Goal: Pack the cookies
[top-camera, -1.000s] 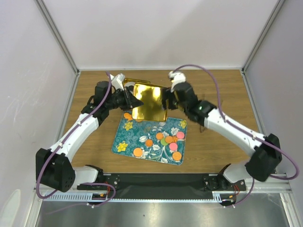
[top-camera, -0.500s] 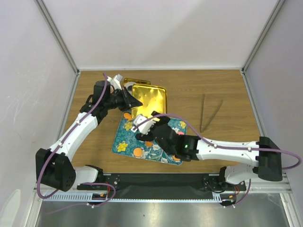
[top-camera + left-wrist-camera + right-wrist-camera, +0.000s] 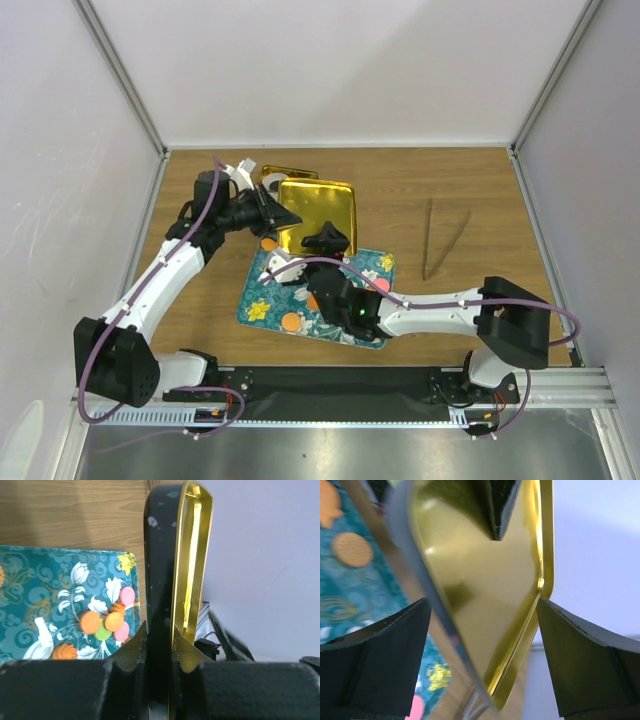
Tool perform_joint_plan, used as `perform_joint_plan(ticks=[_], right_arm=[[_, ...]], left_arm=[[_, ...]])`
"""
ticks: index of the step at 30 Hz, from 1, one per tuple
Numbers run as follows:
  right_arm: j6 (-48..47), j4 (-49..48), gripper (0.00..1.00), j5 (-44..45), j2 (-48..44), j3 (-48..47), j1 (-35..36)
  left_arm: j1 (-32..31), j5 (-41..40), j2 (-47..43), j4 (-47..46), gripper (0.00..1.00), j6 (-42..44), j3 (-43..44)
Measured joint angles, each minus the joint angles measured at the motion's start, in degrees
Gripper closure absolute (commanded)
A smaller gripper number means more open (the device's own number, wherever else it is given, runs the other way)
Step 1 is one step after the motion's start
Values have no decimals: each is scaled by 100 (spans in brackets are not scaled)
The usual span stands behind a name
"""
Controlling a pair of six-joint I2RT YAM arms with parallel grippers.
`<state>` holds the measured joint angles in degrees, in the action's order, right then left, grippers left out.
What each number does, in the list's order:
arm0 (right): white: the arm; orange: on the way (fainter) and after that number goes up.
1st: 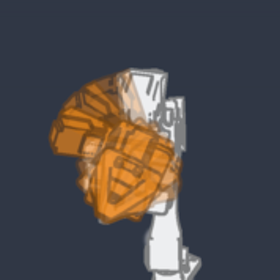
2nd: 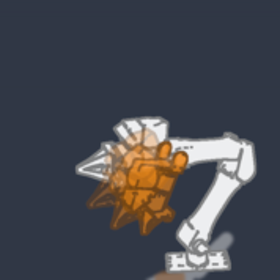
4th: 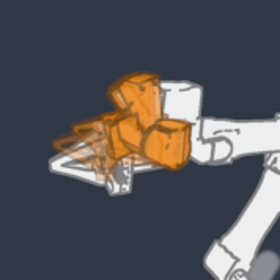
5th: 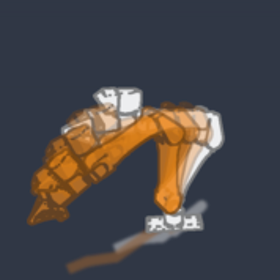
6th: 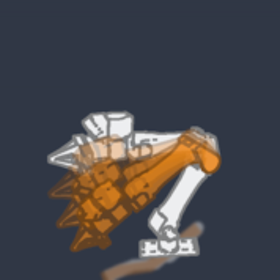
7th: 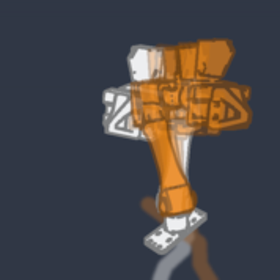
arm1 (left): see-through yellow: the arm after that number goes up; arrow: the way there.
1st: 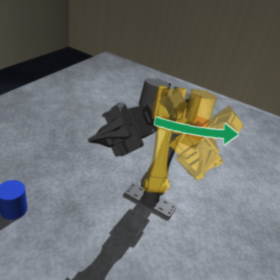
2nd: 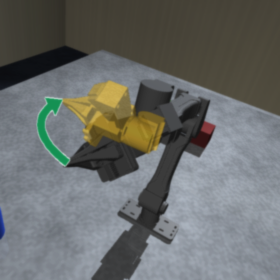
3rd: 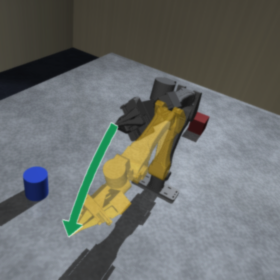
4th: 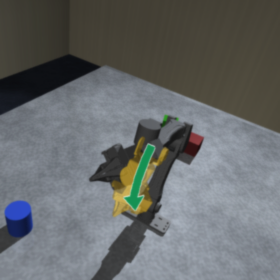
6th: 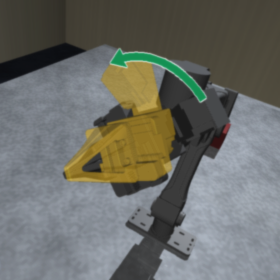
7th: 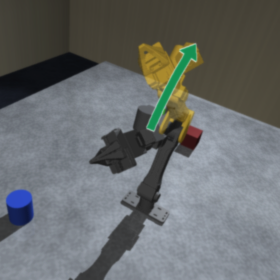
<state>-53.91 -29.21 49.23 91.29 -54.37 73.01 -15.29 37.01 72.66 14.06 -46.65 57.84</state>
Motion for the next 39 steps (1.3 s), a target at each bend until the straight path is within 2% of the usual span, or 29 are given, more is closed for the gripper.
perform_joint_plan(ticks=[3, 6, 7, 8, 10, 11, 13, 14, 17, 19, 20, 22, 23, 26, 28, 34, 39], right_arm=[[-487, -621, 12, 142, 168, 61, -160], [-927, -1340, 20, 264, 328, 63, -225], [-1093, -1604, 23, 295, 391, 63, -225], [-1204, -1794, 33, 308, 448, 63, -223], [-1537, -2133, 45, 308, 592, 63, -223], [-1685, -2221, 57, 302, 669, 63, -212], [-1875, -2247, 69, 269, 804, 63, -192], [-1912, -2352, 79, 260, 837, 63, -188], [-1991, -2492, 91, 238, 837, 63, -184], [-2004, -2579, 95, 262, 837, 61, -188], [-2013, -2605, 96, 269, 835, 57, -188], [-1998, -2583, 98, 295, 817, 33, -186], [-1947, -2516, 98, 295, 780, 22, -184], [-1720, -2210, 99, 297, 590, -9, -181], [-1386, -1786, 100, 280, 393, -92, -173], [334, 483, 100, -238, -352, -728, -313], [1912, 2387, 100, -1464, -619, -1567, -951]], left_arm=[[7, 85, -105, -11, 100, -74, -55], [7, 120, -199, -20, 99, -114, -101], [7, 122, -219, -28, 98, -131, -109], [7, 127, -232, -28, 94, -138, -116], [7, 138, -243, -70, 93, -195, -120], [9, 138, -254, -103, 89, -201, -120], [-7, 168, -295, -160, 81, -118, -129], [-7, 136, -310, -131, 74, -63, -140], [4, 164, -323, -155, 53, -87, -138], [9, 157, -345, -173, 46, -107, -133], [11, 144, -345, -188, 35, -116, -122], [24, 66, -345, -221, 27, -125, -90], [46, 37, -345, -221, 20, -133, -55], [146, -116, -341, -243, 11, -127, 140], [262, -205, -328, -280, 9, -127, 345], [675, -568, -195, -601, 6, -120, 1099], [835, -1088, -35, -848, 6, -76, 1515]])
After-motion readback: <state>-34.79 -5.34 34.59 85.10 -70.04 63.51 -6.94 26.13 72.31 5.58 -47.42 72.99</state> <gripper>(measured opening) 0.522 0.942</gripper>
